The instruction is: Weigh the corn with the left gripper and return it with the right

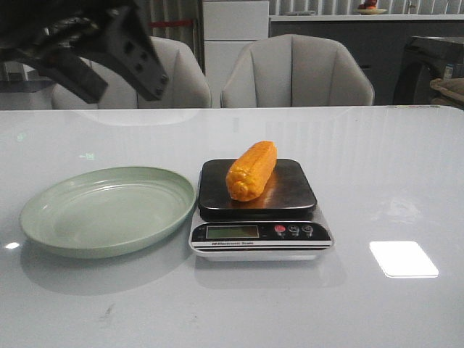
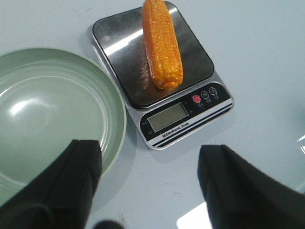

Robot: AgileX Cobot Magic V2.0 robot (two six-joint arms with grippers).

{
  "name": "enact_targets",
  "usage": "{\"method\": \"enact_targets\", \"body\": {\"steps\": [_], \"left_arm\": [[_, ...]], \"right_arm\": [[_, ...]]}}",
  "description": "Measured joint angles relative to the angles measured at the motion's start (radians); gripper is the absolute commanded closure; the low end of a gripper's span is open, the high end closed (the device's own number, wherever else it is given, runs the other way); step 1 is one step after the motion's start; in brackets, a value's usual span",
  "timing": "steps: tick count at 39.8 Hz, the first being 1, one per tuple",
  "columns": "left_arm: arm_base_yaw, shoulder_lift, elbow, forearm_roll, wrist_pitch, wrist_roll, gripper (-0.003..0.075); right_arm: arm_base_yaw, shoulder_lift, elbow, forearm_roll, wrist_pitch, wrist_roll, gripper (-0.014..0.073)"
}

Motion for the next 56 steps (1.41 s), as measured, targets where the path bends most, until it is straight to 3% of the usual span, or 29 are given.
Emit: {"method": "enact_targets", "body": {"steps": [20,26,33,49,56], "left_arm": [[0.000,-0.680,0.288,0.030,0.002,0.068,0.0258],[0.000,-0.854,0.355,0.048,0.033,0.126,0.0372],[0.000,-1.017,0.435,0.052,0.049,0.142,0.0608],[0.000,-1.105,0.516,0.054,0.050,0.145,0.0607],[0.000,-1.105,0.516,0.054,0.042,0.145,0.0607]], "right_arm": [[0.000,0.000,0.000,0.000,0.000,0.000,0.0435],[0.000,0.000,0.000,0.000,0.000,0.000,0.0435],[0.000,0.000,0.000,0.000,-0.014,0.000,0.0435],[0.000,0.003,-0.029,-0.014,-0.041,0.000,0.0435],[0.000,0.156,-0.155,-0.114,-0.012,0.000,0.0435]]}}
